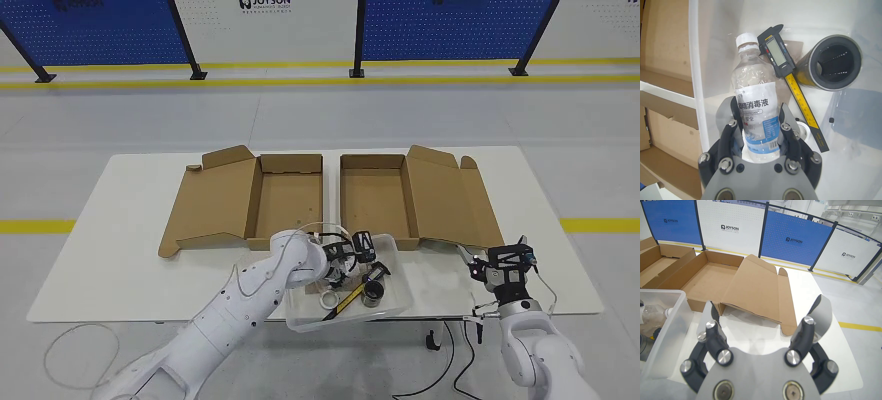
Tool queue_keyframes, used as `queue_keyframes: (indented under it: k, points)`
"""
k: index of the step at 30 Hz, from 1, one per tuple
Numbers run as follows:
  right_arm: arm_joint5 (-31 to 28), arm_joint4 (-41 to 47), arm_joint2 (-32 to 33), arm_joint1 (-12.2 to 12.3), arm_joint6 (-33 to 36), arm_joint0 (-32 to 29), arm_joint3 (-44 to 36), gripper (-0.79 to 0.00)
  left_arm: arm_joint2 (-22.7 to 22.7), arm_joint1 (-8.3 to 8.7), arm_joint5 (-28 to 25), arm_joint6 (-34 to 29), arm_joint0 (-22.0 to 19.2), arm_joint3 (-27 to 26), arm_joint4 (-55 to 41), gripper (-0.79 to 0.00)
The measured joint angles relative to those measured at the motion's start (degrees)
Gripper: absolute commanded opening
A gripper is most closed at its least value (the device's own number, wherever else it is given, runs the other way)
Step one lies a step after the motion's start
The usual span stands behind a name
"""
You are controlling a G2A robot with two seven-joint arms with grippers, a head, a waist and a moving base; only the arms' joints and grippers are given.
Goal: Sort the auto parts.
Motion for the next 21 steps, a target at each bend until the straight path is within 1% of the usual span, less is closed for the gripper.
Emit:
queue_keyframes:
  k: [4, 10, 15, 19, 21]
  points:
    - [0.0, 0.0, 0.0, 0.0, 0.0, 0.0, 0.0, 0.000, -1.4, 0.77, 0.0, -0.7, 1.8, -2.7, 0.7, -0.785]
    - [0.0, 0.0, 0.0, 0.0, 0.0, 0.0, 0.0, 0.000, -2.7, 1.45, 0.1, -1.5, 3.7, -4.7, 0.8, -0.785]
    - [0.0, 0.0, 0.0, 0.0, 0.0, 0.0, 0.0, 0.000, -3.0, 1.56, 0.6, -1.8, 3.9, -4.8, 0.2, -0.785]
    - [0.0, 0.0, 0.0, 0.0, 0.0, 0.0, 0.0, 0.000, -2.7, 1.32, 0.9, -2.6, 3.3, -3.6, -1.0, -0.785]
    - [0.0, 0.0, 0.0, 0.0, 0.0, 0.0, 0.0, 0.000, -2.4, 1.09, 1.1, -2.7, 2.8, -2.7, -1.8, -0.680]
